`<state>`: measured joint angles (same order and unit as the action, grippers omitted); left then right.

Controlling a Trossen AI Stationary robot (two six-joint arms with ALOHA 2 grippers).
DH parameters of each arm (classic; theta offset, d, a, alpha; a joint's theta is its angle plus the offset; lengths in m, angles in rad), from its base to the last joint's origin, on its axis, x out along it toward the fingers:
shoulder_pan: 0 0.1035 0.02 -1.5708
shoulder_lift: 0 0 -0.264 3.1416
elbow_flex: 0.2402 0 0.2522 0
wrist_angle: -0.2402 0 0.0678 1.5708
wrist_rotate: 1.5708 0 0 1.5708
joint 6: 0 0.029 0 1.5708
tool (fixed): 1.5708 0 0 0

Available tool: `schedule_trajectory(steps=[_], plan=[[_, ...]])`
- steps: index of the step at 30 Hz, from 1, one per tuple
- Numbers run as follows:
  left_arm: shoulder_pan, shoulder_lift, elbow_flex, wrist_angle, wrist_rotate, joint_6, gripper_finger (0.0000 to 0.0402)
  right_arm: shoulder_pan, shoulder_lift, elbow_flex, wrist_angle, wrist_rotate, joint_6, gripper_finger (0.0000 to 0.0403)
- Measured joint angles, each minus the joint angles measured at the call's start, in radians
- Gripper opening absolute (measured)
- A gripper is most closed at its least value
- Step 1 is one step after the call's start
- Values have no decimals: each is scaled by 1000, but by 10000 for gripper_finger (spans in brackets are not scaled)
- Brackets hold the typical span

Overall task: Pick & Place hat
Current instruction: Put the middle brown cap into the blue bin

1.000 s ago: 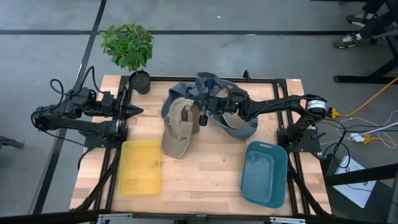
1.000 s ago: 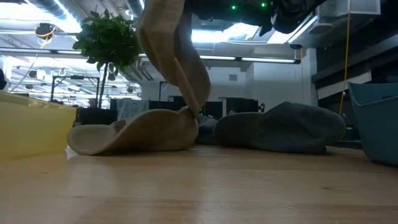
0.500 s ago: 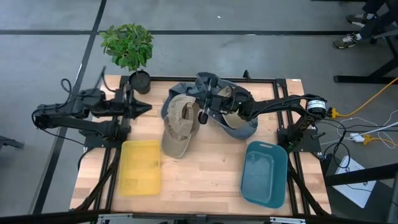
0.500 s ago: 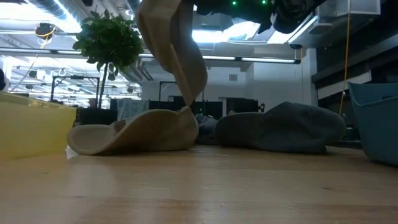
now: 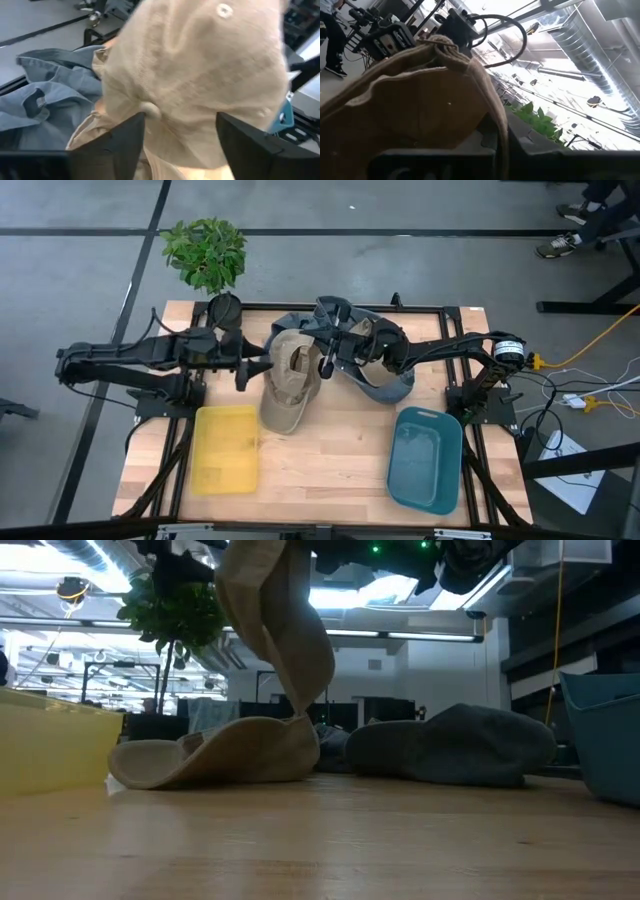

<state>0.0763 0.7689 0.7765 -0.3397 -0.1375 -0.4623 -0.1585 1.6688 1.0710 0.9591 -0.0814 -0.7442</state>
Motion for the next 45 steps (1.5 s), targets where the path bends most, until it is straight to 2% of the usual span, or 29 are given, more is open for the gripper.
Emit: schedule_trajectory(steps=[4,8,10,17,24,27,30,40,42,45], plan=[[35,9,0,1,0,-30,292,0,0,0,-2,-9,-1,10],[71,24,0,3,1,-16,312,0,0,0,-4,-59,0,10],[84,34,0,11,13,-8,314,0,0,0,-4,-70,0,10],[103,105,0,65,165,12,311,0,0,0,0,-70,2,10],[103,161,0,83,167,12,303,0,0,0,0,-70,3,10],[103,165,0,83,155,12,278,0,0,0,0,-70,4,10],[103,162,0,82,151,12,235,0,0,0,0,-66,6,10],[103,92,0,48,148,30,34,0,0,1,-108,111,16,10],[102,73,0,21,135,40,17,0,0,1,-135,116,52,10],[103,46,0,-40,82,63,22,0,0,1,-170,115,121,17]])
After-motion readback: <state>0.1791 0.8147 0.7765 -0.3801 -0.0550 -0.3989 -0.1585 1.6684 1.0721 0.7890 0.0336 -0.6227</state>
